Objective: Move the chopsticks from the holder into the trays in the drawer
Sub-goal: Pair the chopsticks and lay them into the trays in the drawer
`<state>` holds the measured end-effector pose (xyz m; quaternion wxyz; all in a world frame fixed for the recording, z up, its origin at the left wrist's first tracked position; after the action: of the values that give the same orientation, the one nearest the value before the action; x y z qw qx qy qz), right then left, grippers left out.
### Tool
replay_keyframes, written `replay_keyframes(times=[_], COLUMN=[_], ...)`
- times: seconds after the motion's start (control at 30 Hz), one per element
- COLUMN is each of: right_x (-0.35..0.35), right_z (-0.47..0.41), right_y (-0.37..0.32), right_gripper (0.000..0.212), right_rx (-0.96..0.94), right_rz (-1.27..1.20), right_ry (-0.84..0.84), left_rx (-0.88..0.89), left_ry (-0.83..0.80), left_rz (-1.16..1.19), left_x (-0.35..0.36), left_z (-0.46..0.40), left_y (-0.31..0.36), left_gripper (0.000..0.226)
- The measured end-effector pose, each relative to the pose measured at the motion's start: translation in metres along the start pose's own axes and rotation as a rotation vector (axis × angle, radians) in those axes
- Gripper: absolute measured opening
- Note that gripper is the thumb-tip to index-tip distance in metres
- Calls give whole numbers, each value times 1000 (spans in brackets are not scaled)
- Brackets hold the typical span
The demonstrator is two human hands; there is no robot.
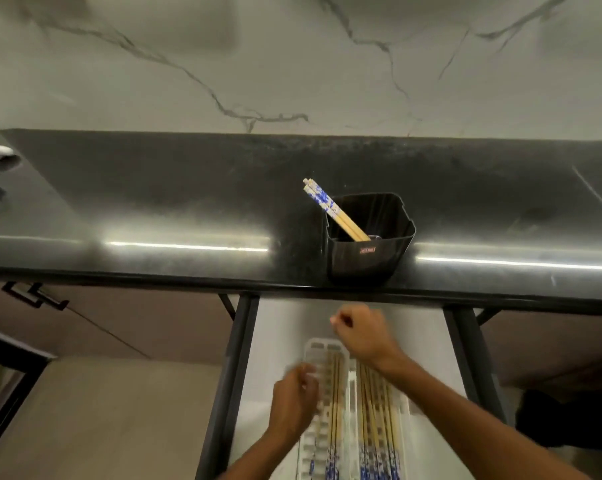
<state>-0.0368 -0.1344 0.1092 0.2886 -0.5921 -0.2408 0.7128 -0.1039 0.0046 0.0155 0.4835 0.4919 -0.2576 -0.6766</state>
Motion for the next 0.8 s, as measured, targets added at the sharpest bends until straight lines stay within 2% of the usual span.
replay_keyframes(times=[0.1,0.13,0.2,0.3,0.4,0.5,0.6,0.8], right_x=[-56,-72,-96,-112,-109,-97,-89,-92], right_z=[-24,-34,-58,-100,-129,-142,-146,-149], right_y=[-40,-50,-65,-73,-69,-63,-59,-56], right_gripper=[18,14,8,11,25,30,30,20], right_rx=[-268,-309,-292,-207,-122,-66,-55,-81], right_rz=[-8,-19,-23,144,371,422,415,442], right_ry=[365,472,562,450,208,57,28,115], left_rx=[158,202,247,249,269,251,244,237], left_ry=[79,119,190,206,181,176,187,186], left_rz=[106,129,203,353,350,350,327,321], left_x=[-30,-40,-56,-67,-66,-58,-52,-51], left_z=[-28,-39,-58,-84,-98,-105,-108,-110], left_y=[49,68,105,153,187,201,200,193], left_gripper=[18,22,25,20,21,25,27,29])
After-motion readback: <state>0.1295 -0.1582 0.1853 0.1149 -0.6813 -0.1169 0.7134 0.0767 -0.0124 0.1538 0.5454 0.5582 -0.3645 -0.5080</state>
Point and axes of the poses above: each hand's wrist, its own z-axis away from the middle knuckle, its own x-axis out of the palm, y = z × x, the point moved 2 cm from there along -z, towards the middle knuckle, and after that the axes turned 6 degrees about y, right-handed, at the moved point
